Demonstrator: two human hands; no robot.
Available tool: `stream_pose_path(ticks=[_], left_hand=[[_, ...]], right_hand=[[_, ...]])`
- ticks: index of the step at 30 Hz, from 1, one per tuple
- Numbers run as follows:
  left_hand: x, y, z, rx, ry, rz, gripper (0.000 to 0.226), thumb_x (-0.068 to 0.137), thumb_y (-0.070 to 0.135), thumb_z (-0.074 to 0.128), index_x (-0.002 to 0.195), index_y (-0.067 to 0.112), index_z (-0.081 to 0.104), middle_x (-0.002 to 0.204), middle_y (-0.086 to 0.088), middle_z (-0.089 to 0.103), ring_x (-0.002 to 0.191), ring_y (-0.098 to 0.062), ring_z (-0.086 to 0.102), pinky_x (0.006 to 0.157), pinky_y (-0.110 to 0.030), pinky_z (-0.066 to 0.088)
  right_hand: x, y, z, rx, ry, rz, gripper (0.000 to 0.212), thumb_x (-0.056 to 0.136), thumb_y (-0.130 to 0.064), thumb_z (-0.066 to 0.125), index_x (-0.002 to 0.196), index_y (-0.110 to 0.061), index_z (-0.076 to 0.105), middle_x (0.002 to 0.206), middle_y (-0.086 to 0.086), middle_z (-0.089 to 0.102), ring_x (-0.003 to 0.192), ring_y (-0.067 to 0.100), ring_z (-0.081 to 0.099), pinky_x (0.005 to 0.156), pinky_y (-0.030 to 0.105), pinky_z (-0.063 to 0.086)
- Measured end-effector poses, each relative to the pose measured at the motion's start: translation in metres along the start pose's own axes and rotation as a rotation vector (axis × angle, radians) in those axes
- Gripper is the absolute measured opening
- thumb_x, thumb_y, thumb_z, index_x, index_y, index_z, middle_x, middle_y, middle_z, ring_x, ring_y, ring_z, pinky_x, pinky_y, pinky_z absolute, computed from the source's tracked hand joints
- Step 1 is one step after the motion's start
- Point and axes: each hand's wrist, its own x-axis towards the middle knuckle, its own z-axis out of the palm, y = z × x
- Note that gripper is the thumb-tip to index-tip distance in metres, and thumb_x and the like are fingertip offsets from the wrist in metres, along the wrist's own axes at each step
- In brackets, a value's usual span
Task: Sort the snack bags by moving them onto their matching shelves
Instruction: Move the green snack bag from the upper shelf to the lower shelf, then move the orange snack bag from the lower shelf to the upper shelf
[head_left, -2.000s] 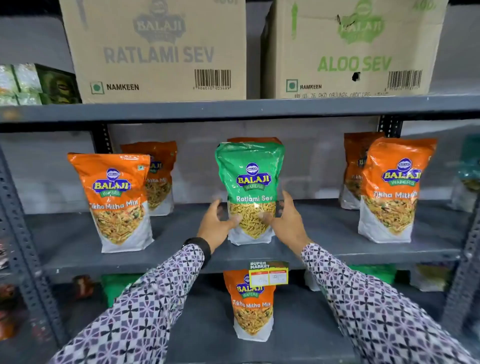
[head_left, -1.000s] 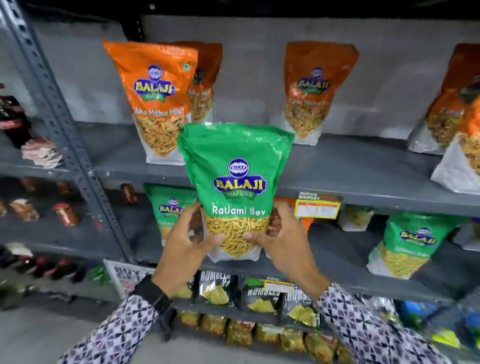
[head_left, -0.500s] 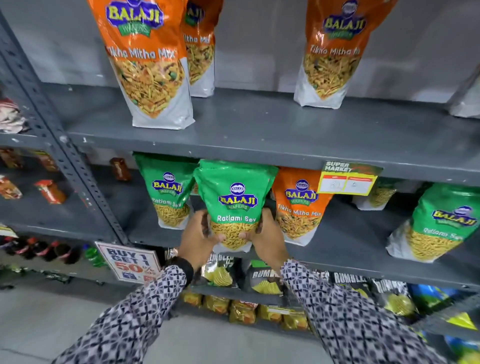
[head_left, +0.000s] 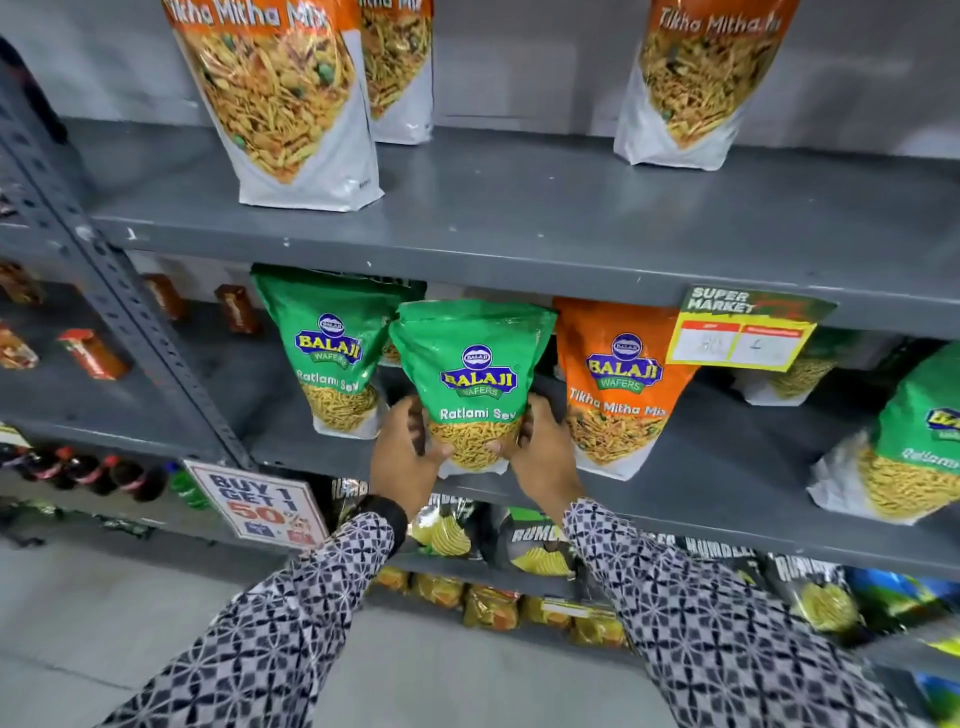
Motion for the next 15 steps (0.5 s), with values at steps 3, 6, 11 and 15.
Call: stream_pose_path(ticks=[3,6,11,15], left_hand=[[-0.023,-0.004,0.013,-0.033,0.172,-0.095,0.041,0.088,0.000,0.073,0.123,0.014,0.056,0.110,-0.008,0.066,0.099,-0.028,0.067,0.085,-0.035,0.051],[-0.044,-0.006,0.044,0.010,0.060,-0.134,0.028,0.088,-0.003,0.062,0.098,0.023,0.064,0.095,-0.002,0.071,0.097,-0.030,0.070,0.082,-0.032,0.051],[-0.046,0.042,0.104,-0.138,-0.400,-0.111,0.055,0.102,0.016,0.064,0.154,0.012,0.046,0.142,-0.003,0.062,0.127,-0.021,0.063,0.105,-0.028,0.049],[-0.021,0.072,0.140,-0.073,-0.412,-0.052,0.090,0.101,0.026,0.066,0.167,0.021,0.006,0.165,0.002,0.038,0.156,-0.015,0.024,0.126,-0.034,0.020]], right_hand=[[-0.021,0.003,-0.016,0.023,0.097,-0.001,0.067,0.088,-0.020,0.080,0.147,-0.016,0.049,0.136,0.000,0.066,0.121,0.016,0.064,0.104,0.038,0.054],[-0.042,0.022,-0.043,0.006,0.328,-0.045,0.022,0.096,-0.022,0.068,0.117,-0.020,0.061,0.106,0.002,0.074,0.095,0.020,0.072,0.078,0.034,0.056],[-0.034,0.055,-0.095,-0.025,0.625,0.075,0.041,0.088,-0.021,0.080,0.119,-0.010,0.056,0.116,0.013,0.061,0.095,0.027,0.062,0.081,0.044,0.054],[-0.014,0.077,-0.127,0.041,0.368,0.141,0.094,0.081,-0.021,0.088,0.158,-0.013,0.034,0.159,0.009,0.046,0.144,0.027,0.048,0.116,0.051,0.042]])
